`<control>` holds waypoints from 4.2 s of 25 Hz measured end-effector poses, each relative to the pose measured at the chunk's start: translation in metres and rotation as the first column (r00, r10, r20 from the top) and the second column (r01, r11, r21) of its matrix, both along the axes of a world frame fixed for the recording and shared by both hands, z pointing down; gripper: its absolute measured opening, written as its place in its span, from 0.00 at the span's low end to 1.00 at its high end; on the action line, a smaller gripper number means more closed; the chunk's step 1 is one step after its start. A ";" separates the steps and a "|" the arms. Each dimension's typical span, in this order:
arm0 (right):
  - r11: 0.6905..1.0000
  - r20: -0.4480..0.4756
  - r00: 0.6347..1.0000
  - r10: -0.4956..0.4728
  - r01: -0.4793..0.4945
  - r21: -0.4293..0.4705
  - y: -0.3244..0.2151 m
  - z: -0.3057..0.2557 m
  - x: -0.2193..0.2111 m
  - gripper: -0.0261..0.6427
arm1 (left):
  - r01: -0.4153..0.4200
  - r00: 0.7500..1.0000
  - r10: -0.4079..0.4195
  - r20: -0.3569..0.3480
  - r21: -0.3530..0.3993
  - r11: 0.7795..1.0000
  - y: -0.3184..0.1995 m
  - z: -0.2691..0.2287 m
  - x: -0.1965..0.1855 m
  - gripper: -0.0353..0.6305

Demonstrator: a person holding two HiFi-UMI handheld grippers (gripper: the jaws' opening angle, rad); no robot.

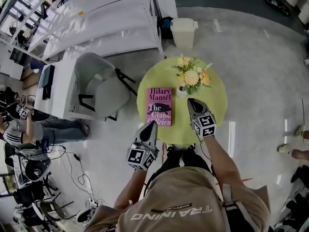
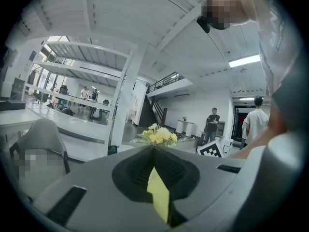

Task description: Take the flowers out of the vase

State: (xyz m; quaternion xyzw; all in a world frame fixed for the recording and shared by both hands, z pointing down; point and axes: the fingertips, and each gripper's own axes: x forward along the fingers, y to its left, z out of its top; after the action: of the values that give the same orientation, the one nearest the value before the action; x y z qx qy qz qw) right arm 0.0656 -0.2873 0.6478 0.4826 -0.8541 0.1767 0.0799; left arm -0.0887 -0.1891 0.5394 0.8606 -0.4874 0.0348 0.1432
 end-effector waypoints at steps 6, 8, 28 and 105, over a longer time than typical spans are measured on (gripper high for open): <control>0.998 0.002 0.999 0.054 -0.054 -0.043 -0.035 0.027 -0.004 0.04 | -0.029 1.000 0.029 -0.002 -0.043 0.999 -0.009 0.017 -0.011 0.07; 0.996 0.002 0.997 0.074 -0.074 -0.047 -0.048 0.032 -0.006 0.04 | -0.034 0.999 0.033 -0.005 -0.055 0.998 -0.013 0.023 -0.017 0.07; 0.985 -0.002 0.989 0.147 -0.147 -0.085 -0.102 0.055 -0.023 0.38 | -0.062 0.998 0.063 0.001 -0.103 0.993 -0.036 0.050 -0.057 0.07; 0.749 0.044 0.997 0.058 -0.014 -0.663 0.008 0.144 0.110 0.08 | -0.043 0.999 0.042 -0.012 -0.115 0.992 -0.046 0.037 0.027 0.07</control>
State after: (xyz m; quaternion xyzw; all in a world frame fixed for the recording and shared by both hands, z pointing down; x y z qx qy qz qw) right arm 0.1757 -0.2794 0.7916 0.4338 -0.7289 0.4838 0.2156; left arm -0.0612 -0.2351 0.5766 0.8613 -0.4654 0.0620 0.1943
